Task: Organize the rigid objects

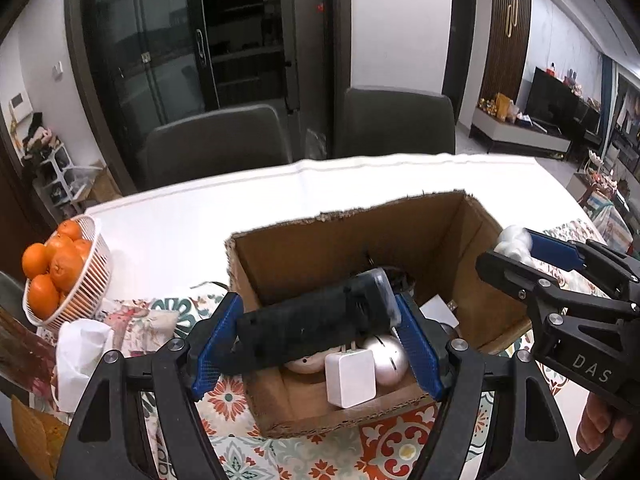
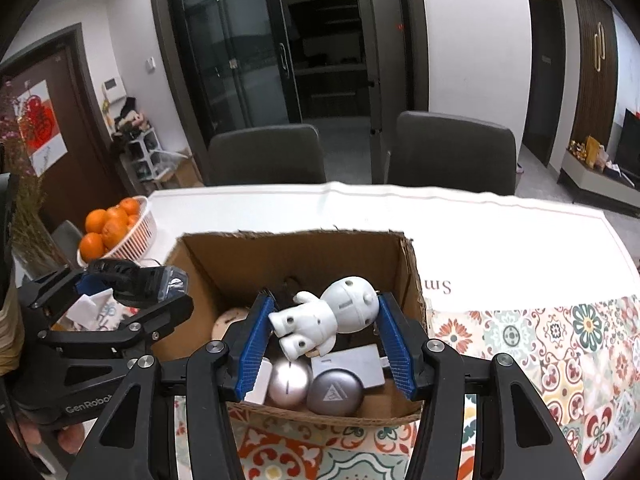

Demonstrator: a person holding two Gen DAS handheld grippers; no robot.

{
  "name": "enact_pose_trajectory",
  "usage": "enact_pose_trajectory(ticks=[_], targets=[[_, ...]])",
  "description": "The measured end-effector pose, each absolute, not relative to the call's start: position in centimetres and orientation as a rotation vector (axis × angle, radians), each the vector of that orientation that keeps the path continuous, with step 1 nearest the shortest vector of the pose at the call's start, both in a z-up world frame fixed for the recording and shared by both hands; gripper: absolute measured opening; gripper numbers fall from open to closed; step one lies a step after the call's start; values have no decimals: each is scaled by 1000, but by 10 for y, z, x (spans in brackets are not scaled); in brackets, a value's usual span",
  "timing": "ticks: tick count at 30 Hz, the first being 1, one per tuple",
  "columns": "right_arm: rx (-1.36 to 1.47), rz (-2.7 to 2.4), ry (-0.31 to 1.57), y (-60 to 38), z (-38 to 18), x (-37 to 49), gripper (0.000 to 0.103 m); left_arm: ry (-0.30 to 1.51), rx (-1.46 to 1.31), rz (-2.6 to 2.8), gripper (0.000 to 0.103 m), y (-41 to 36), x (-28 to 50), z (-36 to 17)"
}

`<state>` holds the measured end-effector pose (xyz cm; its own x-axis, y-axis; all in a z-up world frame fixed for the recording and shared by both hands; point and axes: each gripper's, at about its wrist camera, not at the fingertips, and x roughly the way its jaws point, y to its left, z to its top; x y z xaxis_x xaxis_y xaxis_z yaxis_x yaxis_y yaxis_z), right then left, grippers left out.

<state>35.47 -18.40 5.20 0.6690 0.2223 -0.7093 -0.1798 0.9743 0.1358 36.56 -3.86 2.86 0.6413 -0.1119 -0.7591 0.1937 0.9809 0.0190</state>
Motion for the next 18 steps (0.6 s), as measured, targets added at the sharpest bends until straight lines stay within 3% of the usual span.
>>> enact_pose_trajectory(ticks=[4,18], targets=[[68,216,831,-187,47,360,60,866,94,-158,91,-38,368,27],[88,150,815,-196,56,326,62,754,108,-93,96,-32,322,52]])
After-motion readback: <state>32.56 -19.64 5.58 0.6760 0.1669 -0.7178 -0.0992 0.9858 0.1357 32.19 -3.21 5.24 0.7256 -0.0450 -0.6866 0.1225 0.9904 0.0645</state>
